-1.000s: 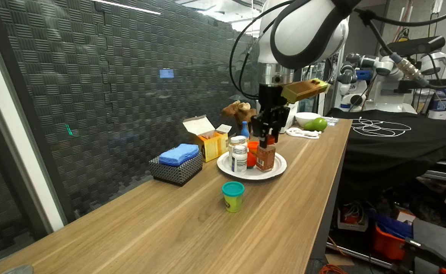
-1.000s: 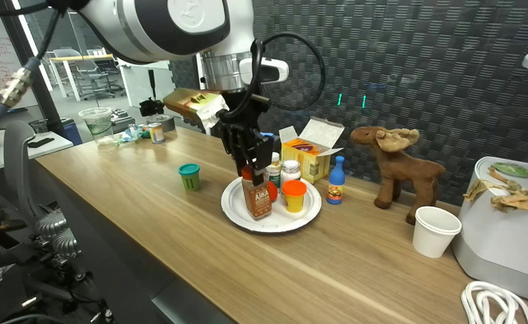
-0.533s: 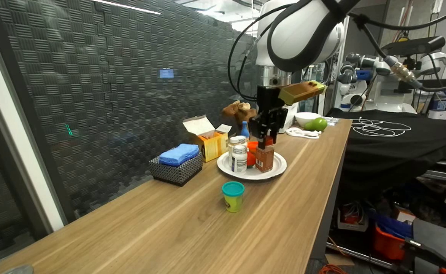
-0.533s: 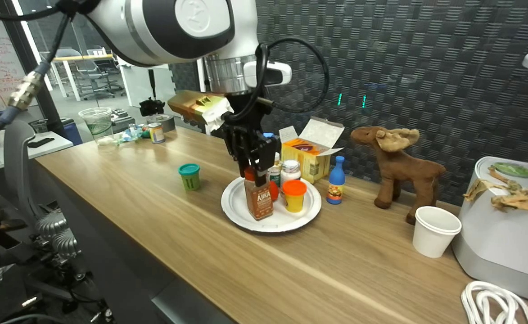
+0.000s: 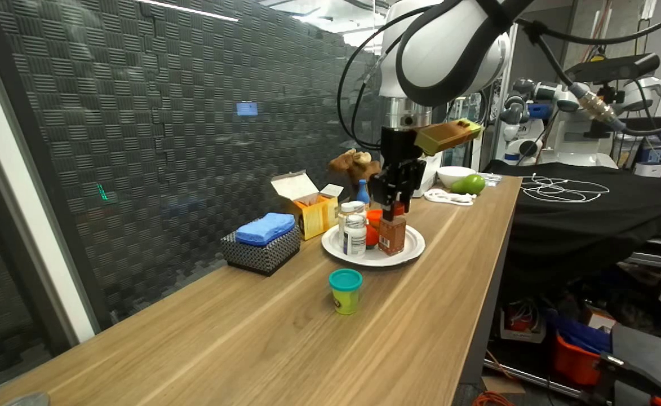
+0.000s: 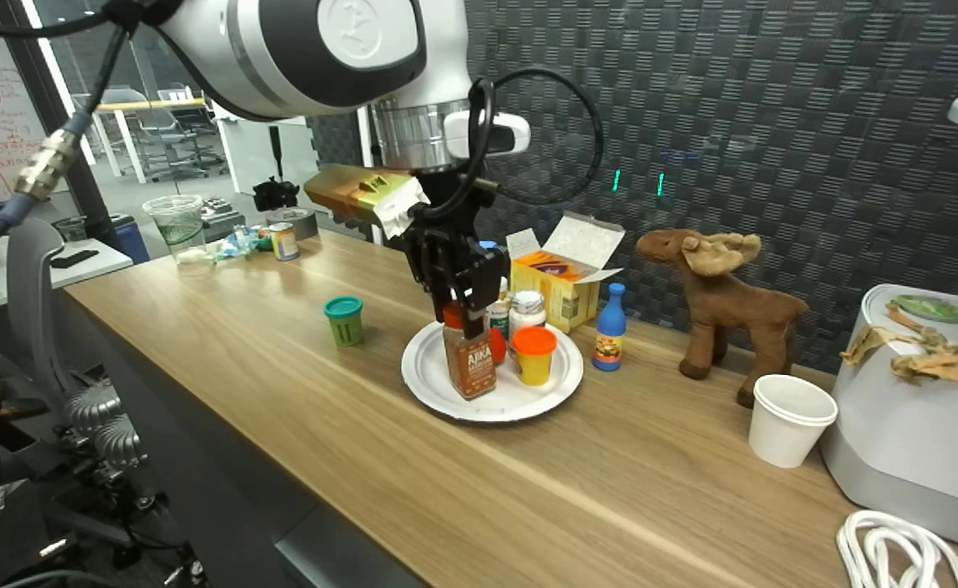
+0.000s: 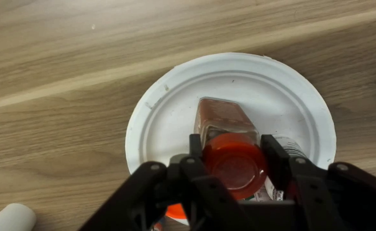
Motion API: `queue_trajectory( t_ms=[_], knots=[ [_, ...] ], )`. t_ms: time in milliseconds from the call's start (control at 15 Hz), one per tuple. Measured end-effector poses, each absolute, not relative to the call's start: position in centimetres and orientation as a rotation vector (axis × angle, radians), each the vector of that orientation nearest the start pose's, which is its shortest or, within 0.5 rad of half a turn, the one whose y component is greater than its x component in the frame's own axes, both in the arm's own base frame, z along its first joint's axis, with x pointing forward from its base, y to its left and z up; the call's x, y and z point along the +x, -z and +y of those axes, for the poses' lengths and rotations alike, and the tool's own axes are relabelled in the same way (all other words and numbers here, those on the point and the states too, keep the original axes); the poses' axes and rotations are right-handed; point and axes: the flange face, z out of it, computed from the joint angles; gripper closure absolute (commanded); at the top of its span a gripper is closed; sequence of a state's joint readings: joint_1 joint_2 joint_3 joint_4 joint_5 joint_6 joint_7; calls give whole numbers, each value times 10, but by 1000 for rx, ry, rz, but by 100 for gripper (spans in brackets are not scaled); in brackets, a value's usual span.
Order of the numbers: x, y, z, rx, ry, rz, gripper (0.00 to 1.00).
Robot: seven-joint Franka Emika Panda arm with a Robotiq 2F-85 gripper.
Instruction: Put the bottles and orange plushie that are around the white plate on the white plate
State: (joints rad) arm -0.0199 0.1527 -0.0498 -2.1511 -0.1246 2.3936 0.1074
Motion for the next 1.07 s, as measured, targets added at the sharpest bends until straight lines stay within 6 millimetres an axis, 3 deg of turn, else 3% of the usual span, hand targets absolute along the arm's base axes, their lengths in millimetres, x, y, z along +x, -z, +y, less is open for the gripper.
queue_trajectory(
  t_ms=[467, 533, 600, 867, 1067],
  knots=[
    [566, -339, -48, -3233, 147, 158, 73],
    [566, -339, -48, -3233, 147, 157, 26],
    [566, -339, -49, -3234, 147, 152, 25],
    [566, -338, -49, -3236, 143, 123, 0],
    [565, -339, -49, -3243, 130, 132, 0]
  ],
)
